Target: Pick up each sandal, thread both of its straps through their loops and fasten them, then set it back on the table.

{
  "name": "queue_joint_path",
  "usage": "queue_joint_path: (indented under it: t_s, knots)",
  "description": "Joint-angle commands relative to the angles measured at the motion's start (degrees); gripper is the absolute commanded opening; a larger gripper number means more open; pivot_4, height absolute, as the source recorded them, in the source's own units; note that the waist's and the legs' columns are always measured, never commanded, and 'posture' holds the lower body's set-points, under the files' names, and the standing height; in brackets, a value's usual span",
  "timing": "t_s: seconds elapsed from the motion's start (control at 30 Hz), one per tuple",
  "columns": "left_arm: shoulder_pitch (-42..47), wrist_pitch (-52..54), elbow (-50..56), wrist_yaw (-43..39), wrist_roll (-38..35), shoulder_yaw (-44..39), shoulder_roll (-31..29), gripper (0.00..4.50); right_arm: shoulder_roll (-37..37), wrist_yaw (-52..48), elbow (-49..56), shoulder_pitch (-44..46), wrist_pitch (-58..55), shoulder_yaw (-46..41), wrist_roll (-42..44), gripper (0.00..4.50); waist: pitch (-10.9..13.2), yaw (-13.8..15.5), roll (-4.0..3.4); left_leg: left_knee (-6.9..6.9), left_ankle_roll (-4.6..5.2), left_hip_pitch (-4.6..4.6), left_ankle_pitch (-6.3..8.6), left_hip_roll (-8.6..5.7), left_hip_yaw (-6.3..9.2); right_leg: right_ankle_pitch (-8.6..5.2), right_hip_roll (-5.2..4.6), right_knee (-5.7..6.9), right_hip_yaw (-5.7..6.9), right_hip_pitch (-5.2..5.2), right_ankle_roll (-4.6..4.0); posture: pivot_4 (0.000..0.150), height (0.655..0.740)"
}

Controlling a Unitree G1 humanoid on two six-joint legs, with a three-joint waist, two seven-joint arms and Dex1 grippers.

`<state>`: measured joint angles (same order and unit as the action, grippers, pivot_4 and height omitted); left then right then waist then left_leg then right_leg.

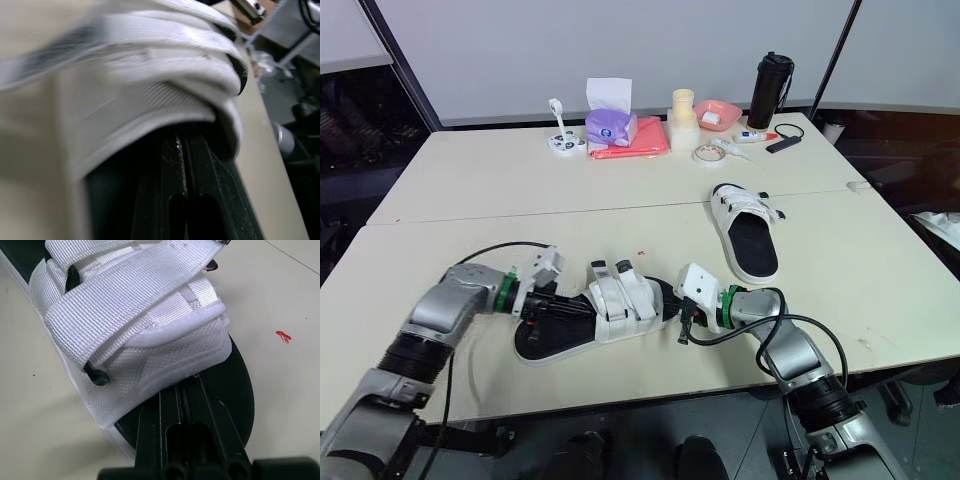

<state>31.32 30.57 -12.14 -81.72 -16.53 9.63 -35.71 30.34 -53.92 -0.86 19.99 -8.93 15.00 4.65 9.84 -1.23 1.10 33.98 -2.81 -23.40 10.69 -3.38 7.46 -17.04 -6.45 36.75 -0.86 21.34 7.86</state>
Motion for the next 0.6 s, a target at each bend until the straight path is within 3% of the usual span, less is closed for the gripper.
queue_joint_path:
  t_s: [0.03, 0.27, 0.3, 0.37, 0.57, 0.6]
  knots:
    - [1.48, 0.89, 2.85, -1.39, -2.96, -2.55, -2.21, 0.07, -0.26, -1.57, -2.75, -1.87, -0.55, 4.33, -2.66, 0.0, -0.01, 0.04, -0.01, 0.0, 0.0, 0.0, 0.0, 0.0, 0.0, 0.0, 0.0, 0.0, 0.0, 0.0, 0.0, 0.15, 0.74]
    - [8.93, 8.3, 2.0, 2.31, -9.73, -6.32, 0.97, 0.07, -0.39, -1.5, -2.61, -2.14, -0.29, 4.33, -3.35, 0.0, -0.03, 0.14, 0.03, 0.04, -0.01, 0.01, -0.01, 0.01, 0.0, -0.01, 0.01, 0.12, 0.01, -0.01, -0.01, 0.15, 0.74]
    - [10.57, 9.65, 1.37, 3.29, -10.68, -6.67, 2.36, 0.29, -0.37, -1.45, -2.57, -2.15, -0.26, 4.34, -3.48, 0.0, -0.03, 0.14, 0.03, 0.04, -0.01, 0.02, -0.01, 0.0, 0.0, -0.01, 0.01, 0.14, 0.01, -0.01, -0.01, 0.15, 0.74]
    - [13.23, 11.0, -0.29, 5.73, -11.25, -6.79, 5.01, 0.92, -0.46, -1.23, -2.6, -2.08, -0.31, 4.27, -3.62, 0.0, -0.03, 0.04, 0.03, 0.06, -0.02, 0.03, -0.01, -0.01, -0.02, -0.02, 0.01, 0.18, 0.0, 0.0, -0.01, 0.15, 0.74]
    - [14.0, 5.91, -1.62, 12.36, -5.78, -2.68, 10.08, 3.94, -0.45, -0.6, -2.22, -1.99, -0.7, 3.81, -3.88, 0.0, -0.04, -0.14, 0.02, 0.05, -0.02, 0.05, -0.01, -0.03, -0.19, -0.02, 0.03, 0.24, -0.02, 0.02, 0.0, 0.15, 0.74]
    - [13.78, 5.93, -1.43, 13.04, -5.57, -2.26, 10.64, 3.94, -0.35, -0.58, -2.02, -2.08, -0.75, 3.75, -3.89, 0.0, -0.04, -0.1, 0.02, 0.05, -0.02, 0.05, -0.02, -0.04, -0.2, -0.02, 0.03, 0.23, -0.02, 0.01, 0.0, 0.15, 0.74]
